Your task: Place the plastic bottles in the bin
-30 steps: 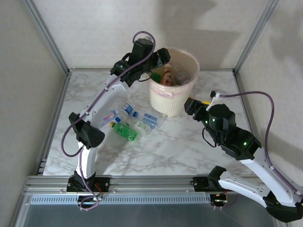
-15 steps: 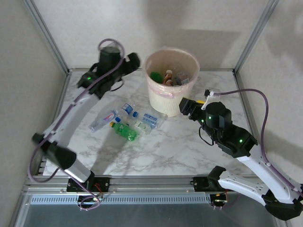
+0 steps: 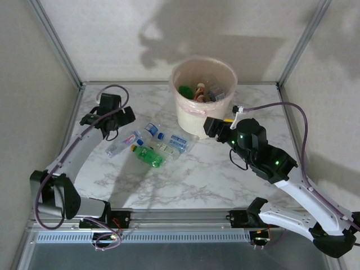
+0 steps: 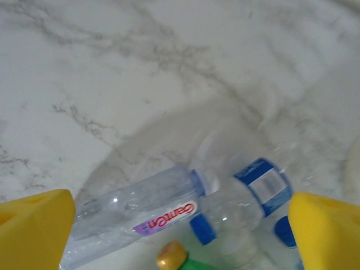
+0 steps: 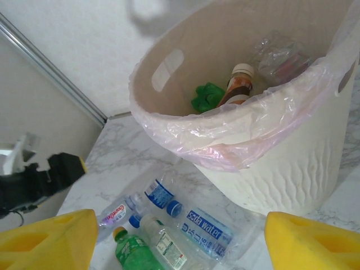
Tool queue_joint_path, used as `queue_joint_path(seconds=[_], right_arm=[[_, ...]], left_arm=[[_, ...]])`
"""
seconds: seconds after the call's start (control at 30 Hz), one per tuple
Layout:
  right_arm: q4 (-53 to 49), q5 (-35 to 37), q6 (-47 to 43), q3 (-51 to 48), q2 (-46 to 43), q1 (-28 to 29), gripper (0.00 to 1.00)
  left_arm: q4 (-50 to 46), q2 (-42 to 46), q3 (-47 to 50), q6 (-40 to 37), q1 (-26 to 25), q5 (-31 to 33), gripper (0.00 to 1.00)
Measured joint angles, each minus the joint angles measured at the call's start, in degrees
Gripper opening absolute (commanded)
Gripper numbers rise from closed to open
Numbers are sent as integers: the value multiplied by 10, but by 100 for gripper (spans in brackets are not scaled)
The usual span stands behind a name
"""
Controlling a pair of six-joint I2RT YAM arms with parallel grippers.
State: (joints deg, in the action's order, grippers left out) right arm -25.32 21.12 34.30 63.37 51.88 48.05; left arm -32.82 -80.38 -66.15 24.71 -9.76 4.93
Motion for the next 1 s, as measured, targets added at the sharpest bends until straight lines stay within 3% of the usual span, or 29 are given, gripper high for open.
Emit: queue_joint_path(seconds=[0.33, 0.77, 1.0], right_arm=[[2, 0, -2, 1, 14, 0, 79], [2, 1, -2, 10, 20, 0, 80], [-7, 2, -2, 11, 15, 0, 80]], left_arm=[[5, -50, 72, -34, -3, 15, 100], [14, -172, 22, -57, -66, 118, 100], [13, -199, 16, -63, -65, 156, 100]])
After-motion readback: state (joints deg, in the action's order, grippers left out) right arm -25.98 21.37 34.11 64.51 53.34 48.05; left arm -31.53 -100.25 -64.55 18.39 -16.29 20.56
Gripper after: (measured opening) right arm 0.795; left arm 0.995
